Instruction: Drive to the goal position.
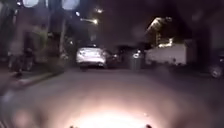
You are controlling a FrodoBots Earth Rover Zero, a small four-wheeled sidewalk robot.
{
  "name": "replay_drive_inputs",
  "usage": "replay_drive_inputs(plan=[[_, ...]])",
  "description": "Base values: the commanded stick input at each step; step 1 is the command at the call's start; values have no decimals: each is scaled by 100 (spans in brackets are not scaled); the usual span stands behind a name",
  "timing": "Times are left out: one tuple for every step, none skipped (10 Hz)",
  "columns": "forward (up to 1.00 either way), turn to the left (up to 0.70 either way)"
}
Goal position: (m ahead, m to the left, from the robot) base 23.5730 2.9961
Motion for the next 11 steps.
replay_drive_inputs(plan=[[70, 0], [70, 0], [70, 0], [70, 0], [70, 0], [70, 0], [70, 0], [70, -2], [70, -16], [70, -29], [70, -28]])
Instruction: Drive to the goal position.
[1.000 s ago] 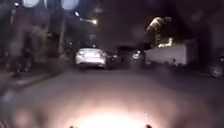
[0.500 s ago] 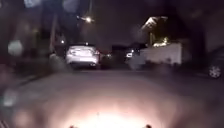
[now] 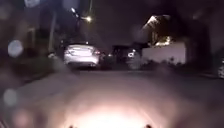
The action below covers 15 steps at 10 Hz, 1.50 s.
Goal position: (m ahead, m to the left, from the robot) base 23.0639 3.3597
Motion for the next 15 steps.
replay_drive_inputs(plan=[[70, -11], [70, 0], [70, 0], [70, 0], [70, 0], [70, 0], [70, 0], [70, 0], [70, 0], [70, 0], [70, 0], [70, 0], [70, 0], [70, 0], [70, 0]])
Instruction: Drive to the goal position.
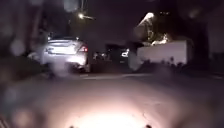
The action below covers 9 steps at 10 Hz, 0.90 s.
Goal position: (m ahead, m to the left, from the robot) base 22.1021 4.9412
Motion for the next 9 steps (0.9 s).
replay_drive_inputs(plan=[[70, 0], [70, 0], [70, 0], [70, 0], [70, 0], [70, 0], [70, 0], [70, 0], [70, 0]])
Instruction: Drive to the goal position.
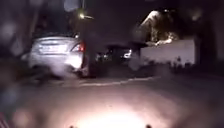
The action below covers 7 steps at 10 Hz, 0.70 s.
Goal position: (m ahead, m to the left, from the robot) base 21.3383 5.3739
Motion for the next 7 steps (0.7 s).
replay_drive_inputs(plan=[[70, 0], [70, 0], [70, 0], [70, 0], [70, 0], [70, 0], [70, 0]])
